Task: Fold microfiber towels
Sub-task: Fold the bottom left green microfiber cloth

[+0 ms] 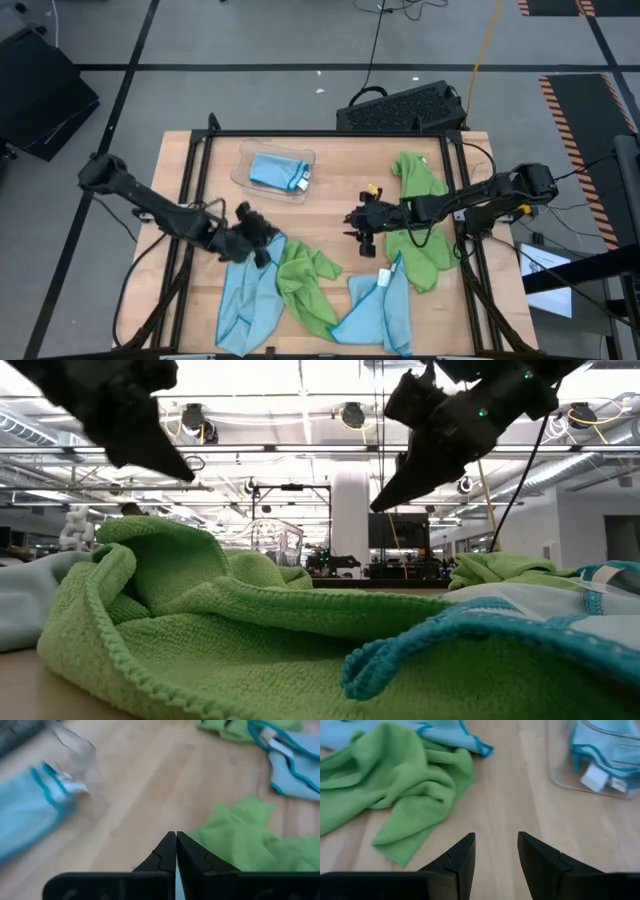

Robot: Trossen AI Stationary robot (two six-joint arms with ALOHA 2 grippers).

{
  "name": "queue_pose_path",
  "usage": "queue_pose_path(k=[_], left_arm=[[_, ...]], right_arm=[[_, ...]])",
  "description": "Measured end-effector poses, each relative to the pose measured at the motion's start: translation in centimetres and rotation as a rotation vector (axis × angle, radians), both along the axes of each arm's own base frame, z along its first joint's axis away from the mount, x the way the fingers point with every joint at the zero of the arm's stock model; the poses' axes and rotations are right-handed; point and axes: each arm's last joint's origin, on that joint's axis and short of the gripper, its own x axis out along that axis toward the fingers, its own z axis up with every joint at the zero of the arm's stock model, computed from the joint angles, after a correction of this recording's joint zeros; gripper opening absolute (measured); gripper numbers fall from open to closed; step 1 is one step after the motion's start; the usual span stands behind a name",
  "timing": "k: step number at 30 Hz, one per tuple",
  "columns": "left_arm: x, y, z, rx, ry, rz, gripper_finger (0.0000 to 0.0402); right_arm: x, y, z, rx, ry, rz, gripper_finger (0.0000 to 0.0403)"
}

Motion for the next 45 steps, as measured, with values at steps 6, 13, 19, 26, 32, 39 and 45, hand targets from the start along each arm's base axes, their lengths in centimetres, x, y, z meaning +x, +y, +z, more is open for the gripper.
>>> queue_pose_path(k=[6, 13, 19, 26, 32, 39, 45], left_arm=[[1.0, -3.1, -2.0, -0.036, -0.038, -0.033, 0.0018], [2.2, -5.1, -3.9, -0.040, -0.093, -0.059, 0.0063], [3.6, -7.5, -5.4, -0.002, -0.135, -0.152, 0.0124], [7.1, -10.0, -3.5, 0.121, -0.105, -0.231, 0.0147], [8.5, -11.1, -2.0, 0.141, 0.026, -0.204, 0.0147], [9.0, -13.6, -2.4, 0.166, 0.150, -0.220, 0.0147], [8.9, -13.8, -4.9, 0.251, 0.224, -0.222, 0.0148]], right_arm=[[0.0, 0.8, 0.1, 0.004, -0.013, 0.024, 0.0141], [-0.3, 2.3, 0.0, 0.043, -0.006, 0.042, 0.0141], [-0.8, 4.4, 0.0, 0.066, 0.001, 0.095, 0.0141], [-1.3, 6.0, 0.0, 0.046, -0.005, 0.110, 0.0141], [-1.9, 7.0, -0.2, 0.038, 0.024, 0.147, 0.0141], [-2.0, 7.3, -0.2, 0.020, 0.022, 0.175, 0.0141], [-1.9, 7.4, -0.1, 0.040, 0.009, 0.162, 0.0141]])
